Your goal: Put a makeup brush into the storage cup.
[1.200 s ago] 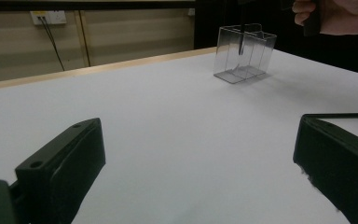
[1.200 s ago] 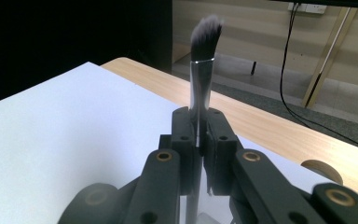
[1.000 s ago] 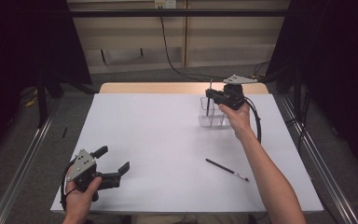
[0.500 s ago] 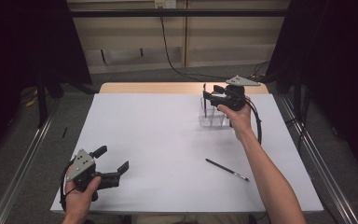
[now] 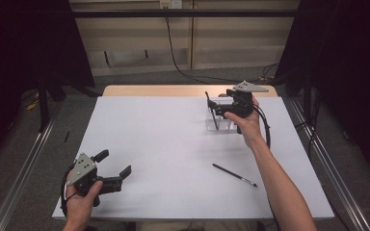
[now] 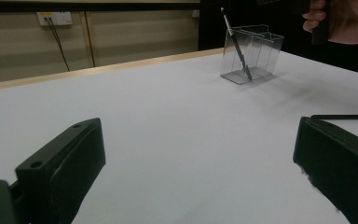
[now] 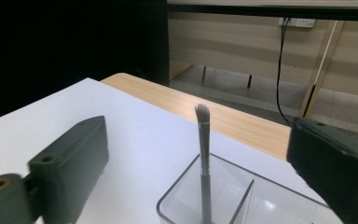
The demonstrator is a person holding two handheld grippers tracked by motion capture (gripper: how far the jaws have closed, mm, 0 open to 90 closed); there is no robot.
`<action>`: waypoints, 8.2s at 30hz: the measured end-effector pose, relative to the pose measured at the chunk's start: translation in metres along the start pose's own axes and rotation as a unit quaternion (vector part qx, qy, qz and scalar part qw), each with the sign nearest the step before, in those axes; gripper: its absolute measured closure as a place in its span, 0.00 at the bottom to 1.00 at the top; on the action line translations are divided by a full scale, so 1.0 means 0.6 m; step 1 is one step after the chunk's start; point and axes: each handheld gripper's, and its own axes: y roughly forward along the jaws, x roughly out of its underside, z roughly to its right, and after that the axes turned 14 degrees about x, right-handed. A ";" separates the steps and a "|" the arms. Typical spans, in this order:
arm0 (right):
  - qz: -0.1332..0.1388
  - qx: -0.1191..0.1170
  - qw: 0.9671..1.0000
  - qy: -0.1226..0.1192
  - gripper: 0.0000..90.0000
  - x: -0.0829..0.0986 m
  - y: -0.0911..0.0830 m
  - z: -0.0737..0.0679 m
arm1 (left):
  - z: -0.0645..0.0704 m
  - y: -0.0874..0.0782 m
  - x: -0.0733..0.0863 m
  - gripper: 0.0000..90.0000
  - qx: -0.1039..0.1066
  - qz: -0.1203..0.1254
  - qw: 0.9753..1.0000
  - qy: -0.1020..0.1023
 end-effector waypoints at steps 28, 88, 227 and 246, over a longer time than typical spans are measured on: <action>0.019 -0.018 1.000 0.010 0.01 0.000 -0.059 0.010 | -0.003 -0.001 0.000 0.02 0.000 -0.001 1.000 -0.003; 0.036 0.023 0.999 0.023 0.02 0.139 -0.325 0.028 | 0.009 0.006 -0.002 0.03 0.002 0.001 1.000 0.005; -0.401 -0.152 0.877 -0.219 0.19 0.104 -0.201 -0.014 | 0.009 -0.014 0.000 0.02 -0.005 -0.019 1.000 0.013; -0.481 -0.161 0.824 -0.253 0.61 0.136 -0.176 -0.023 | 0.008 -0.014 0.000 0.02 -0.005 -0.023 1.000 0.014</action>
